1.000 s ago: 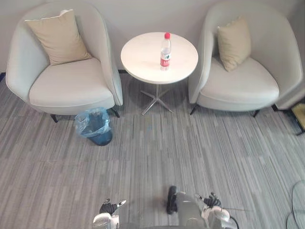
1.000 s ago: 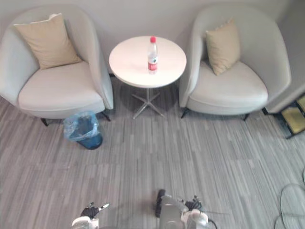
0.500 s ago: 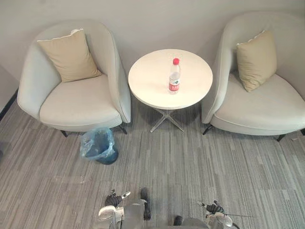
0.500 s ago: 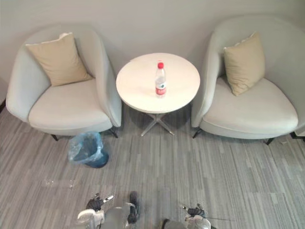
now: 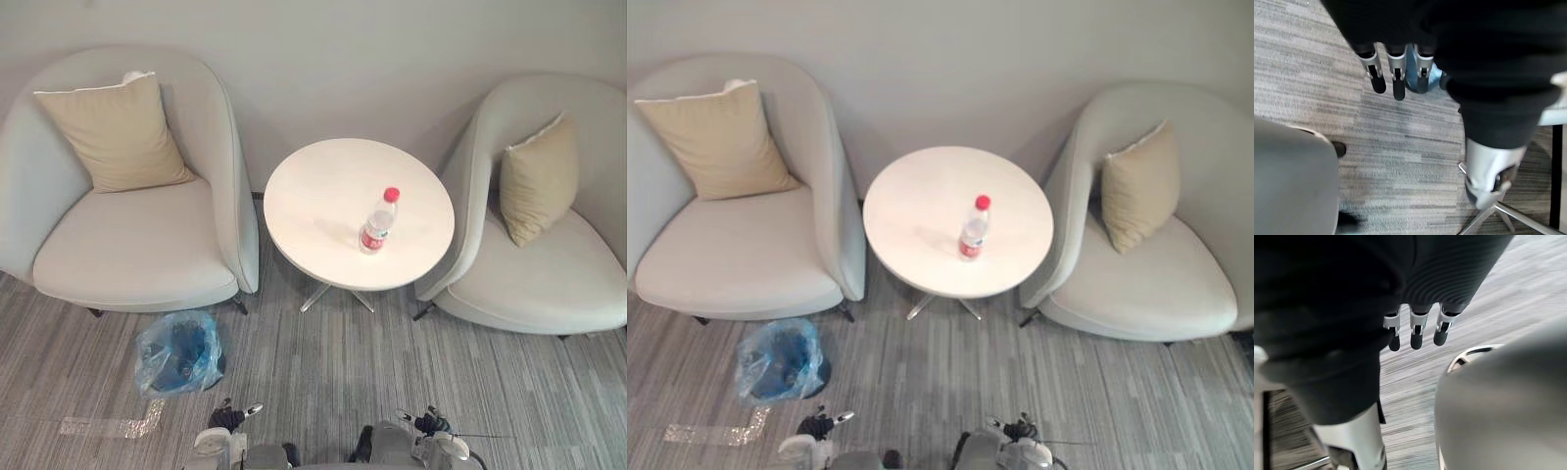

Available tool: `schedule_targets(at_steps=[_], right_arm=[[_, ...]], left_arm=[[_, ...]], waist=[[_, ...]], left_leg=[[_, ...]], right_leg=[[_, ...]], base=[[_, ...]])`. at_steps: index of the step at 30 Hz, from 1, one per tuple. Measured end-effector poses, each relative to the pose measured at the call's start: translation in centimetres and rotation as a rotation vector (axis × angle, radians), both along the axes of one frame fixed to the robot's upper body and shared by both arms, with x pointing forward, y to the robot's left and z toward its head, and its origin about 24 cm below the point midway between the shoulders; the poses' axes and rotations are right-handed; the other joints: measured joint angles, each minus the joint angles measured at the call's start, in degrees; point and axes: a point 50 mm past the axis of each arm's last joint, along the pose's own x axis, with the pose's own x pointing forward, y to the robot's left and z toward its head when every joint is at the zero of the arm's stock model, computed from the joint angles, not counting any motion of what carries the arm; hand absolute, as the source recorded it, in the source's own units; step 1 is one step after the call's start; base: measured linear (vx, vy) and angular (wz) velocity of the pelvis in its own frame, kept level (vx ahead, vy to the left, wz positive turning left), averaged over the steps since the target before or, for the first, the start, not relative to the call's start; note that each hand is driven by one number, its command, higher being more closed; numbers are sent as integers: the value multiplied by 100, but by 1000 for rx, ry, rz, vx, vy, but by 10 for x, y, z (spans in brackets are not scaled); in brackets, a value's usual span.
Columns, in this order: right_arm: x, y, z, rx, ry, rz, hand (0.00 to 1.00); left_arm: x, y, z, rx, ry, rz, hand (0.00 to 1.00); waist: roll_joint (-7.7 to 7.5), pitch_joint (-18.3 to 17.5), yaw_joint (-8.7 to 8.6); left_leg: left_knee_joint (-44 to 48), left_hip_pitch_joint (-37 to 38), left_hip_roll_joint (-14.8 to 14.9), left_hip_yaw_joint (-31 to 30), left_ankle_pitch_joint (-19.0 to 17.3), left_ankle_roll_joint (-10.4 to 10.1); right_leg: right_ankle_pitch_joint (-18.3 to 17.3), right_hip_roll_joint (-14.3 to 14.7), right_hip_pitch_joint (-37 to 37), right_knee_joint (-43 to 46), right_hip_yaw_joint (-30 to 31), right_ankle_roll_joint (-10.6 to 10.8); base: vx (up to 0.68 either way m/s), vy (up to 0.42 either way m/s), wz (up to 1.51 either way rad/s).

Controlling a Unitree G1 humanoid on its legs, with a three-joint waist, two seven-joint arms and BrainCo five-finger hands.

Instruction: Gather rubbish on tea table into small bin, then transfer packed bag to large trash can.

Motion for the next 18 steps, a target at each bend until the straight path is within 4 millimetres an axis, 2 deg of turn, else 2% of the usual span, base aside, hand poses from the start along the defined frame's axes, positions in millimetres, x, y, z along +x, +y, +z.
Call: schedule_targets(at_steps=[1, 2, 3, 4, 5, 6, 8, 9, 10, 11, 12, 14, 15, 16, 17, 18], right_arm=[[-8, 1, -3, 3, 26, 3, 0], [-14, 2, -5, 6, 43, 2, 0], [-10, -9, -2, -21, 33, 0, 0], [-14, -15, -2, -35, 42, -5, 0], [-17, -18, -3, -41, 50, -7, 0], [-16, -20, -2, -40, 45, -26, 0], [-17, -20, -2, -40, 45, -34, 0], [-21, -19, -3, -38, 55, -36, 0], [-21, -18, -4, -36, 56, -36, 0], [-21, -17, -4, -34, 54, -36, 0], [-20, -16, -4, -31, 51, -35, 0], [-20, -10, -5, -16, 52, -37, 0], [-20, -10, -5, -16, 52, -37, 0], [-21, -10, -5, -16, 53, -37, 0], [-23, -11, -6, -21, 60, -37, 0], [-24, -9, -6, -19, 64, -37, 0]], left_arm=[[-3, 3, 0, 8, 6, -1, 0], [-3, 7, 0, 19, 7, -3, 0], [-3, -1, -2, -6, 11, 0, 0], [-4, -10, -3, -32, 9, -4, 0], [-3, -13, -3, -39, 7, 0, 0], [-1, -20, -3, -61, -2, 16, 0], [4, -21, -1, -64, -19, 2, 0], [7, -20, 0, -61, -35, 2, 0], [8, -20, 1, -59, -48, 3, 0], [9, -20, 2, -58, -52, 3, 0], [9, -20, 2, -57, -55, 3, 0], [10, -19, 2, -54, -58, 2, 0], [11, -18, 3, -52, -61, 2, 0], [12, -18, 3, -50, -62, 1, 0], [10, -18, 2, -50, -53, -1, 0], [8, -15, 1, -43, -44, 0, 0]], waist=[[-209, -102, -5], [-359, -158, -2], [-13, -148, 50], [44, -229, -16], [101, -255, -13], [275, -257, -21], [242, -150, -29], [183, -103, 25], [212, -117, 59], [222, -121, 66], [227, -123, 78], [223, -127, 91], [223, -125, 112], [223, -125, 114], [209, -132, 156], [179, -220, 173]], left_leg=[[87, 89, -111, -28, -199, -292], [109, 164, -217, -73, -301, -365], [203, 271, 29, -189, -433, -369], [281, 203, 50, -305, -368, -424], [293, 192, 98, -308, -366, -425], [503, 133, 191, -344, -357, -440], [1586, -187, 318, -380, -350, -513], [2601, -583, 506, -306, -426, -798], [3079, -894, 673, -161, -548, -793], [3165, -1051, 708, -96, -606, -757], [3037, -1280, 716, 7, -698, -682], [2221, -1459, 598, 1, -698, -615], [1507, -1479, 494, -57, -583, -518], [1248, -1478, 447, -140, -500, -512], [800, -1365, 323, -306, 110, -505], [544, -1206, 219, -224, 150, -437]], right_leg=[[1126, 109, -5, -992, 290, -284], [1599, 62, -29, -1145, 414, -508], [1406, 221, -38, -747, 351, -536], [1148, 238, 23, -815, 367, -442], [1064, 281, 23, -820, 330, -446], [909, 330, 103, -790, 216, -461], [735, 367, 477, -931, 170, -467], [616, 414, 785, -1083, 77, -444], [525, 476, 996, -1190, 39, -447], [517, 492, 1067, -1240, 26, -436], [544, 500, 1199, -1357, 22, -357], [544, 472, 1306, -1459, 84, -289], [521, 433, 1356, -1451, 179, -235], [516, 419, 1377, -1443, 208, -217], [486, 399, 1417, -1435, 359, -121], [493, 351, 1459, -1503, 510, -3]], base=[[448, -183, 40], [436, -179, 12], [373, -169, 15], [349, -155, 6], [331, -161, 32], [326, -172, 33], [254, -147, 45], [197, -111, 31], [188, -90, 20], [197, -66, 4], [132, -4, -7], [142, 49, -23], [154, 99, -30], [201, 146, -44], [166, 143, -38], [178, 138, -34]])
